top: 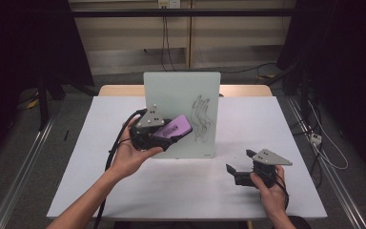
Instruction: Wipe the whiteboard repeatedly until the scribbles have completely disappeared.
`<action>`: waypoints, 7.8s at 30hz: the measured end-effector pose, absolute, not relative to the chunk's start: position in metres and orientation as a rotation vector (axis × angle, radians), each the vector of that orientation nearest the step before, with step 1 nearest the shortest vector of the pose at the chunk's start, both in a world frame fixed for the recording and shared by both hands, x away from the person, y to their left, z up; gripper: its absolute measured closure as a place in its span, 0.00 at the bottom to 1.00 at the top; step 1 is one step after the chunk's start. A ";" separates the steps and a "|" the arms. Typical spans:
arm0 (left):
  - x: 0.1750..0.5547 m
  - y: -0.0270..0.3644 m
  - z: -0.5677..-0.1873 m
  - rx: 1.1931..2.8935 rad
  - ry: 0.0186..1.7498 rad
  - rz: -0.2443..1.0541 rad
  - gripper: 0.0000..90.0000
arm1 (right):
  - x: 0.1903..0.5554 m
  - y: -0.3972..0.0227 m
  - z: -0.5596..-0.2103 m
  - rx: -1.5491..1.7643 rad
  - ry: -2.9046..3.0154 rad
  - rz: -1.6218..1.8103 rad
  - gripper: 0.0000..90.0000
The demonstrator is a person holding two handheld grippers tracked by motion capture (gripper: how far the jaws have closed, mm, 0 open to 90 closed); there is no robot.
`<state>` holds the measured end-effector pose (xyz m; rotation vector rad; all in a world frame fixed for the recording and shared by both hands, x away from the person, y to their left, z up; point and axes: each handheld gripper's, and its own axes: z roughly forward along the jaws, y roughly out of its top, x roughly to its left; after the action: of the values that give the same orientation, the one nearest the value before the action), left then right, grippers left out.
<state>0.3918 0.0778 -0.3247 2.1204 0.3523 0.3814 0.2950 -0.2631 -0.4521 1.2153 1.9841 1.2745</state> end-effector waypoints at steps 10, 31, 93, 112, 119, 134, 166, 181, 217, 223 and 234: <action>0.405 0.050 -0.317 2.156 0.312 0.418 0.45 | 0.295 -0.263 -0.452 1.205 1.989 1.274 0.06; 0.430 0.020 -0.284 2.126 0.229 0.455 0.45 | 0.296 -0.263 -0.453 1.215 1.999 1.284 0.06; 0.438 0.018 -0.295 2.149 0.216 0.531 0.46 | 0.295 -0.261 -0.453 1.195 2.014 1.289 0.06; 0.431 0.005 -0.308 2.174 0.198 0.557 0.46 | 0.295 -0.261 -0.453 1.195 2.015 1.287 0.06; 0.425 0.000 -0.324 2.207 0.176 0.546 0.45 | 0.295 -0.261 -0.453 1.190 2.017 1.287 0.06; 0.417 -0.001 -0.346 2.263 0.165 0.490 0.45 | 0.295 -0.261 -0.453 1.189 2.016 1.286 0.06; 0.433 0.024 -0.308 2.172 0.249 0.546 0.45 | 0.296 -0.261 -0.453 1.195 2.017 1.285 0.06; 0.426 0.002 -0.322 2.242 0.213 0.526 0.45 | 0.297 -0.260 -0.454 1.198 2.014 1.283 0.06; 0.407 -0.025 -0.370 2.368 0.105 0.436 0.45 | 0.295 -0.260 -0.453 1.196 2.026 1.282 0.06; 0.412 -0.016 -0.358 2.340 0.128 0.457 0.46 | 0.295 -0.260 -0.453 1.196 2.026 1.284 0.06; 0.423 0.010 -0.331 2.249 0.205 0.511 0.45 | 0.296 -0.260 -0.454 1.196 2.025 1.282 0.06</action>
<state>0.4232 0.0104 -0.3306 2.2490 0.2054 0.5111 0.2957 -0.2598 -0.4536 1.1957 2.0251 1.2823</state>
